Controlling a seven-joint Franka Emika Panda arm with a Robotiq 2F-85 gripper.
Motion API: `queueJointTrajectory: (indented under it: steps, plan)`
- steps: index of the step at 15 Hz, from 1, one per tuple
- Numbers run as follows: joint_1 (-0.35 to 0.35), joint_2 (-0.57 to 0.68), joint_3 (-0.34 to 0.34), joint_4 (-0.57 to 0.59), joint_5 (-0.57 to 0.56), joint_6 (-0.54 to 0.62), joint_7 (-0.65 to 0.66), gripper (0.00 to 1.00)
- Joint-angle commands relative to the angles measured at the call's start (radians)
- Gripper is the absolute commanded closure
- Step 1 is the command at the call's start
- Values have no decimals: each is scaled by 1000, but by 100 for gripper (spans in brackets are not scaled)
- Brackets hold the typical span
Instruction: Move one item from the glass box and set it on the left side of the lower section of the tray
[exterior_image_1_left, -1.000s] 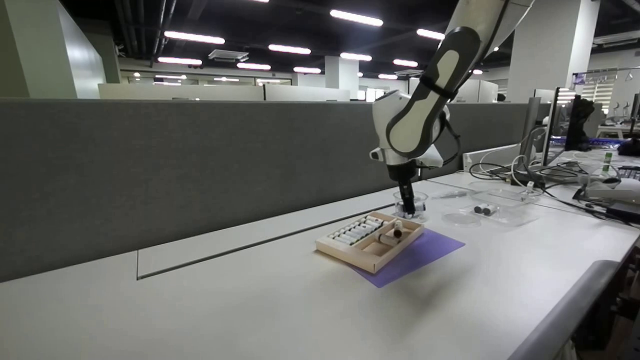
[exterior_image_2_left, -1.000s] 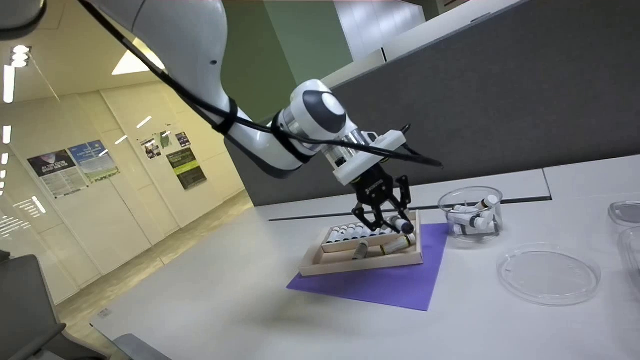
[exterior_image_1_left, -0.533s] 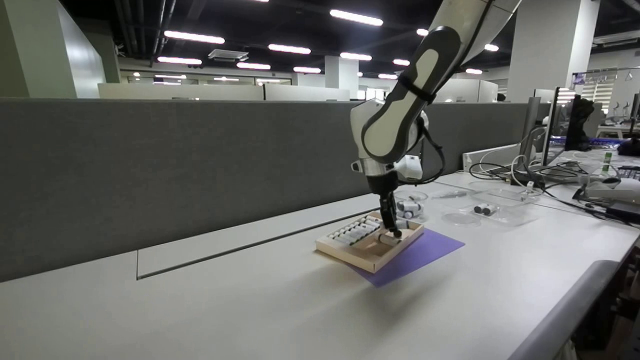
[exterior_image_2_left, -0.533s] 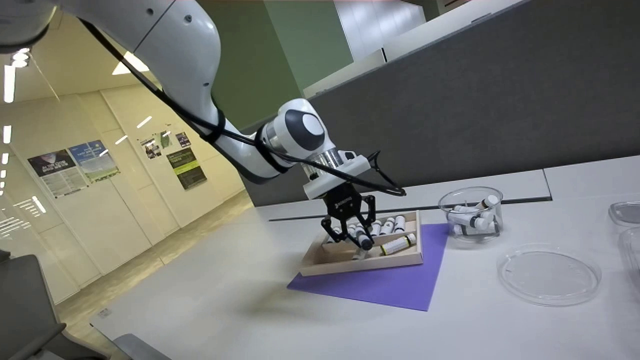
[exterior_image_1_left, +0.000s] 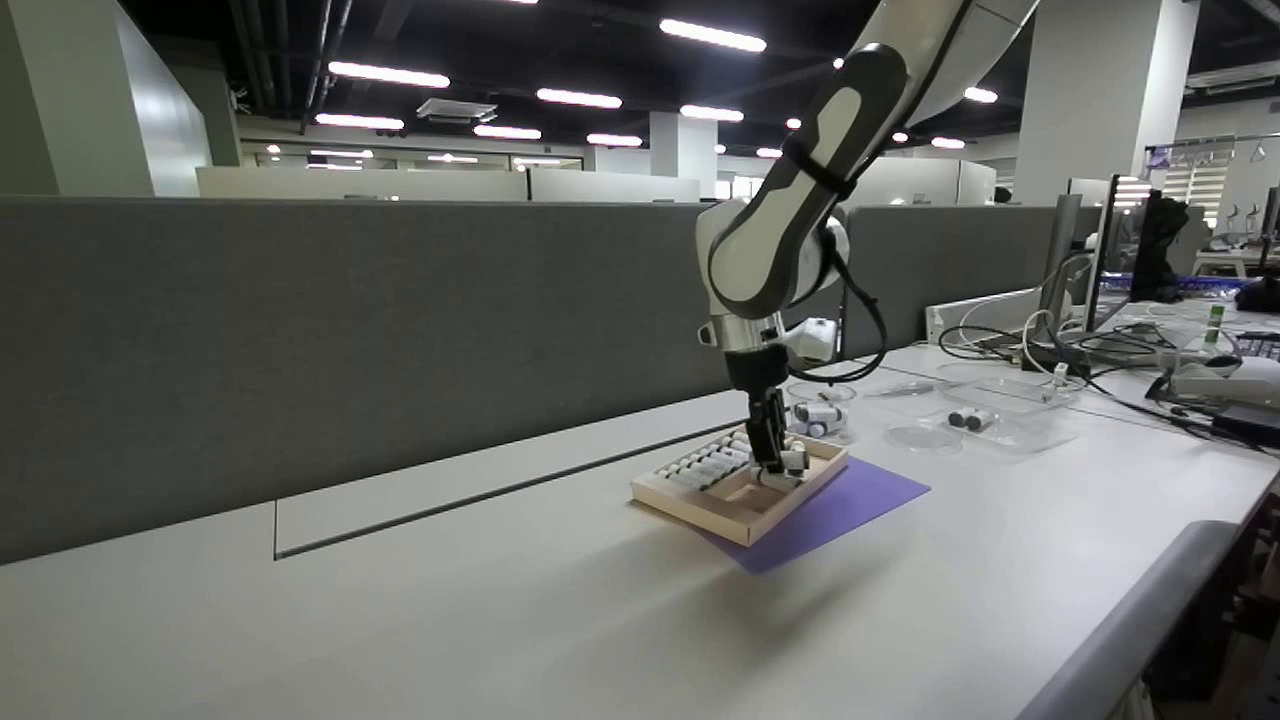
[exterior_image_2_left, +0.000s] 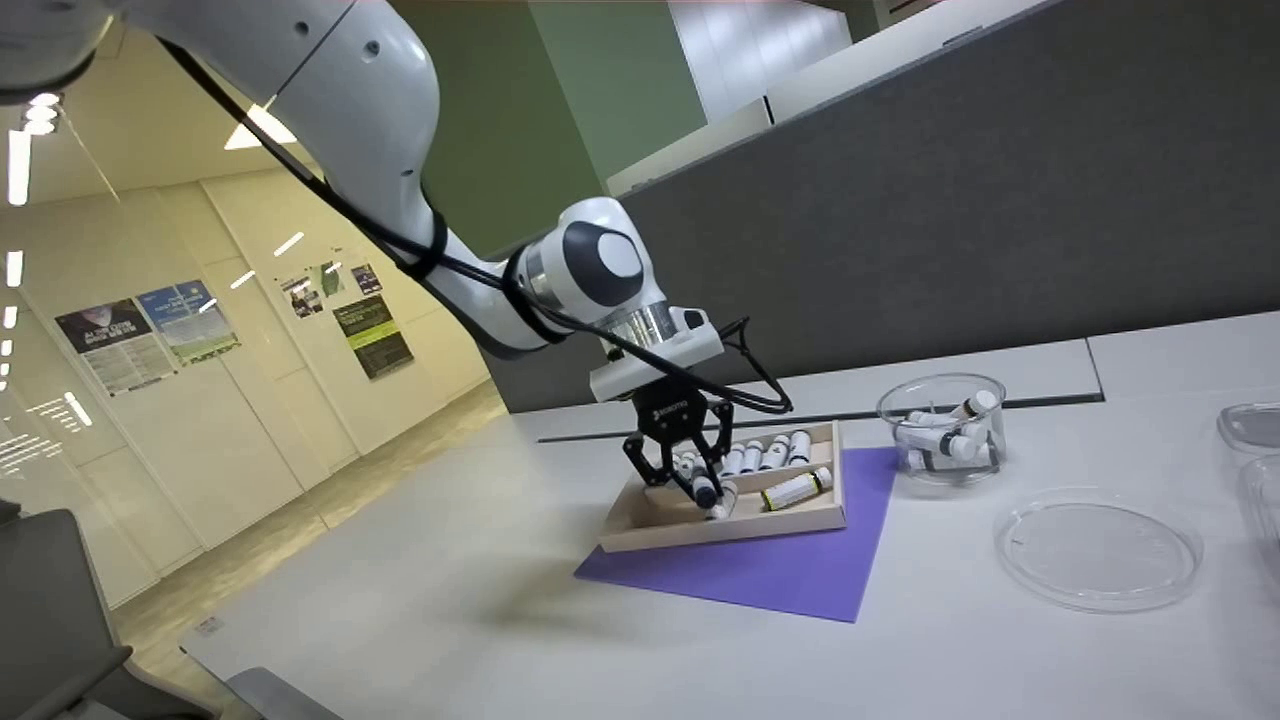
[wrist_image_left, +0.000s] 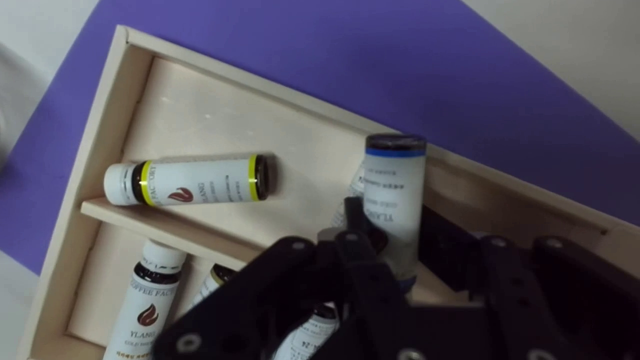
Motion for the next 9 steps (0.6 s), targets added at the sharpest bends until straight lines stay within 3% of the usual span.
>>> queueJointTrajectory:
  steps: [1, 9]
  plan:
    - [-16, 11, 10, -2, 23, 29, 64, 95]
    - [-18, 20, 11, -6, 41, 68, 114, 95]
